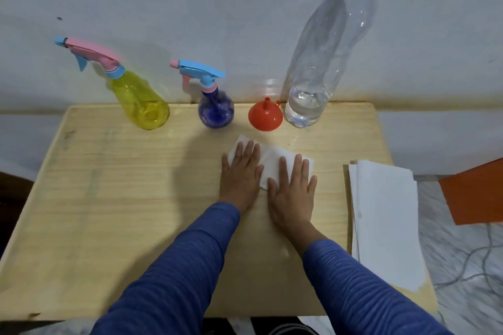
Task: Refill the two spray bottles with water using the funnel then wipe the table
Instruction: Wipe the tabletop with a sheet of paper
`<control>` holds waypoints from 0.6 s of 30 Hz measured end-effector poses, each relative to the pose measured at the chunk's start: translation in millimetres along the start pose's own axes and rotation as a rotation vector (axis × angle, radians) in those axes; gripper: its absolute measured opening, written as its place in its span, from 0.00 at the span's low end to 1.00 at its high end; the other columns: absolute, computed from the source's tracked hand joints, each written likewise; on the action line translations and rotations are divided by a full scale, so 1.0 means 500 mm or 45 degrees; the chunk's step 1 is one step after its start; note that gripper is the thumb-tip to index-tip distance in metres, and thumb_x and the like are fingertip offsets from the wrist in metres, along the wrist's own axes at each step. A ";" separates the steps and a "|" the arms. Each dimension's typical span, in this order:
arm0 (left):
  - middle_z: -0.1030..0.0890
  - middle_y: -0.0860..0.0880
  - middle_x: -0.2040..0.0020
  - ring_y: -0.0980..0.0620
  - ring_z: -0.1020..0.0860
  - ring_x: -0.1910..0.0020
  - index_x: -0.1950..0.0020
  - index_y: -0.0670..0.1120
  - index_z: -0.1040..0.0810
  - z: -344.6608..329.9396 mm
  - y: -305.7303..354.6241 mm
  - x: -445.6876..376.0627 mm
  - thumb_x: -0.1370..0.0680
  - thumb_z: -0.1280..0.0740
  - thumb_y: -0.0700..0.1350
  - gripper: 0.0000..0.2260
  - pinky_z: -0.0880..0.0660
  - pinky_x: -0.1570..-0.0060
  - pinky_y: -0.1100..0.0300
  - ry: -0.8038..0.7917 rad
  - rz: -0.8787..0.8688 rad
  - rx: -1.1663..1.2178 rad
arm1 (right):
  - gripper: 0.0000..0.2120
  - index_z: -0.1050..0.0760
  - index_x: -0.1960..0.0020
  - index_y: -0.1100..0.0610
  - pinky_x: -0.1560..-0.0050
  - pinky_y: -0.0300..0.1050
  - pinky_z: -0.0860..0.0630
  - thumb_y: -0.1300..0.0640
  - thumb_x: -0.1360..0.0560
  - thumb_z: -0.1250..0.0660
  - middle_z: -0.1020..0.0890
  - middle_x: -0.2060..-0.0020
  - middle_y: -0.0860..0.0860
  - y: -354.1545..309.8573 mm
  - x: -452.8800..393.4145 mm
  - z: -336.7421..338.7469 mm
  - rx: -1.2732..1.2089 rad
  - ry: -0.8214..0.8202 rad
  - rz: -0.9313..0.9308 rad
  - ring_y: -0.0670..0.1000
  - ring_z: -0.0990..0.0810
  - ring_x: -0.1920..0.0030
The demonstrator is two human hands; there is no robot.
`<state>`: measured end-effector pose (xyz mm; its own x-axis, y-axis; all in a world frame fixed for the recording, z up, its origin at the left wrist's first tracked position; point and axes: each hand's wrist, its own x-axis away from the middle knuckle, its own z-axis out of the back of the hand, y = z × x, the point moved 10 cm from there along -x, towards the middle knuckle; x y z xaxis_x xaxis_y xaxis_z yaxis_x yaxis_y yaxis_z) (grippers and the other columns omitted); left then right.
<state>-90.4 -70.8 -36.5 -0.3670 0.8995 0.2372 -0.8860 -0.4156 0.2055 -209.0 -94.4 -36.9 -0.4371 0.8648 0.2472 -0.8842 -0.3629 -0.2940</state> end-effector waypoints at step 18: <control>0.58 0.48 0.22 0.49 0.60 0.23 0.23 0.45 0.59 0.086 -0.365 0.027 0.16 0.56 0.46 0.23 0.59 0.27 0.44 0.024 0.182 0.000 | 0.25 0.61 0.24 0.49 0.26 0.53 0.63 0.49 0.18 0.58 0.63 0.24 0.54 -0.383 -0.059 -0.104 0.076 -0.083 0.158 0.54 0.65 0.24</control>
<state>78.6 11.5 -29.9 -0.4950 0.8334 0.2458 -0.8241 -0.5400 0.1709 -18.2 -32.3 -35.9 -0.5515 0.7885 0.2724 -0.8302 -0.4870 -0.2712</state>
